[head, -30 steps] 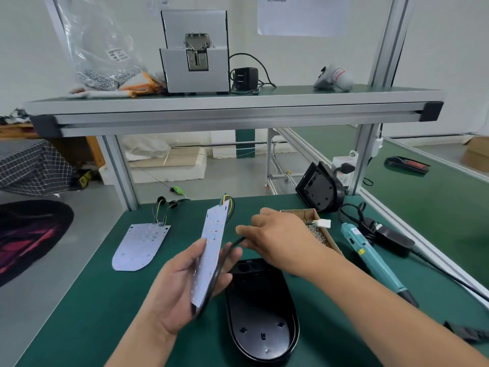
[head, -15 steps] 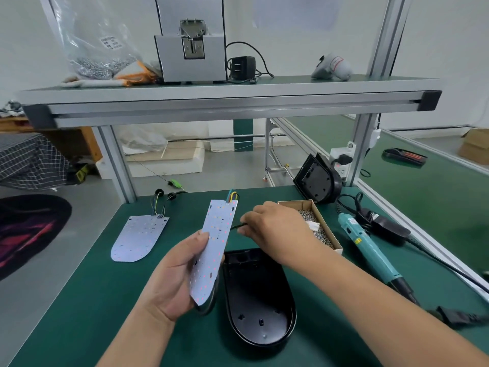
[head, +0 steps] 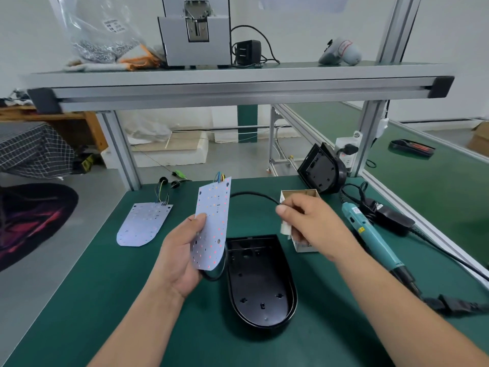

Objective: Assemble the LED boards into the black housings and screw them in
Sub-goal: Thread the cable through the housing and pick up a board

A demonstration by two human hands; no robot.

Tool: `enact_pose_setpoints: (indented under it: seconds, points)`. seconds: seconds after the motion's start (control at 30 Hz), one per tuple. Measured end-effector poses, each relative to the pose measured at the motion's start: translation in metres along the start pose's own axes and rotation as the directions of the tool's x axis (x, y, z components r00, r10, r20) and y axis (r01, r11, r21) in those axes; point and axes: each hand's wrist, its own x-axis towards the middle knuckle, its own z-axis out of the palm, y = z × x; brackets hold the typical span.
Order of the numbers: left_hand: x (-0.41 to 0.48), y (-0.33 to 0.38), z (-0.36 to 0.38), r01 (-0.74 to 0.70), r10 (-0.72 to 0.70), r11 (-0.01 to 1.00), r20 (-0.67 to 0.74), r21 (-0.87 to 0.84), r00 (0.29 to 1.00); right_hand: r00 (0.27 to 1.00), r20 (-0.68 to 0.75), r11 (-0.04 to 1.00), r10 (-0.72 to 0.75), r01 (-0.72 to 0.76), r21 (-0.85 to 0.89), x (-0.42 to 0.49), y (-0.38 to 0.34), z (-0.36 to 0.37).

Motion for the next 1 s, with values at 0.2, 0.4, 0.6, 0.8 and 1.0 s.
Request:
enact_pose_setpoints:
  seconds: [0.2, 0.4, 0.6, 0.8, 1.0]
  points:
    - [0.004, -0.011, -0.001, 0.018, -0.018, 1.000, 0.009, -0.022, 1.000, 0.985, 0.150, 0.960, 0.087, -0.123, 0.250, 0.000, 0.001, 0.054]
    - [0.003, -0.018, 0.002, 0.121, -0.116, 0.984, 0.042, -0.132, 0.992, 0.993, 0.113, 0.968, -0.020, 0.047, -0.246, -0.002, 0.004, 0.066]
    - [0.005, -0.021, 0.000, 0.121, -0.118, 0.987, 0.034, -0.102, 0.992, 0.976, 0.135, 0.835, -0.169, 0.215, -0.507, -0.009, -0.002, 0.064]
    - [0.001, -0.024, 0.006, 0.062, -0.050, 0.993, 0.114, -0.102, 0.992, 0.957, 0.111, 0.764, -0.266, 0.280, -0.581, -0.010, -0.004, 0.064]
    - [-0.003, -0.026, 0.011, -0.007, 0.011, 0.999, 0.124, -0.036, 0.992, 0.952, 0.110, 0.809, -0.286, 0.302, -0.505, -0.008, 0.002, 0.060]
